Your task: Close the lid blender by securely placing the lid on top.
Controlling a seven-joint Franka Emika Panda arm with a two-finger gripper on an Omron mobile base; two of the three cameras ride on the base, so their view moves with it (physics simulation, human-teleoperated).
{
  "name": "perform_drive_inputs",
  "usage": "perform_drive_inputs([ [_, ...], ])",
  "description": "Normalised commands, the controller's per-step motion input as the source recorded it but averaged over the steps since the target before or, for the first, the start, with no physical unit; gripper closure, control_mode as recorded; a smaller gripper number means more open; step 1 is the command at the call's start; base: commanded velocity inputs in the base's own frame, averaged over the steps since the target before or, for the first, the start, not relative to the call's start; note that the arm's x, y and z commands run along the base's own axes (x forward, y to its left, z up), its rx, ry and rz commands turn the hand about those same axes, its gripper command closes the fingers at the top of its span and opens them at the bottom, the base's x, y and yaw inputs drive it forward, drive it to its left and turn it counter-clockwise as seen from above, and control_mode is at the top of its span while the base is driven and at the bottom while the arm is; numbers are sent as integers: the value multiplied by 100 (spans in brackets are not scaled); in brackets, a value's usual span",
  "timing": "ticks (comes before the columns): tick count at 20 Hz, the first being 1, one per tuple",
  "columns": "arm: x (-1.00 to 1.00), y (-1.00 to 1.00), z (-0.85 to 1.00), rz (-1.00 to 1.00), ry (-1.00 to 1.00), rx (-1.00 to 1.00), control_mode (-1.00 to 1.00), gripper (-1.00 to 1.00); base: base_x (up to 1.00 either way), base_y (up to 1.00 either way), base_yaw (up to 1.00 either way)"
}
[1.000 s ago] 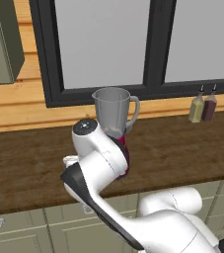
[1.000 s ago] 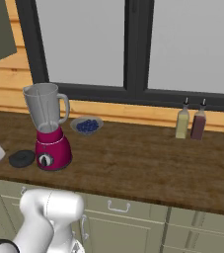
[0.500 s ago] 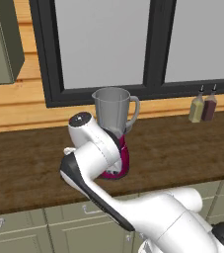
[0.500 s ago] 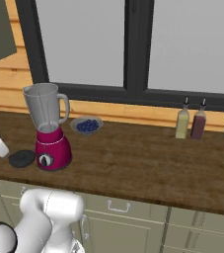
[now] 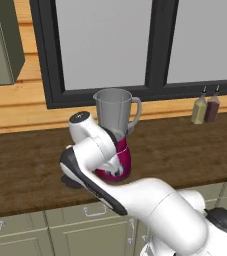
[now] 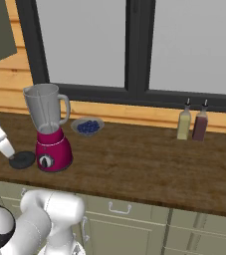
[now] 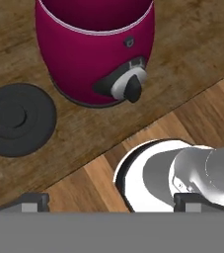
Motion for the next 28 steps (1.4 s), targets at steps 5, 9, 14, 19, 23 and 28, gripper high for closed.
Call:
perform_drive_inputs([
  [5,18,15,-21,-1,1,2,-100,-100,0,0,0],
  [9,9,26,-18,0,0,0,-100,-100,0,0,0],
  [14,12,14,-18,0,0,0,-100,-100,0,0,0],
  [19,29,3,-25,0,0,0,-100,-100,0,0,0],
  [23,22,7,-28,0,0,0,-100,-100,0,0,0],
  [28,16,16,-23,0,0,0,-100,-100,0,0,0],
])
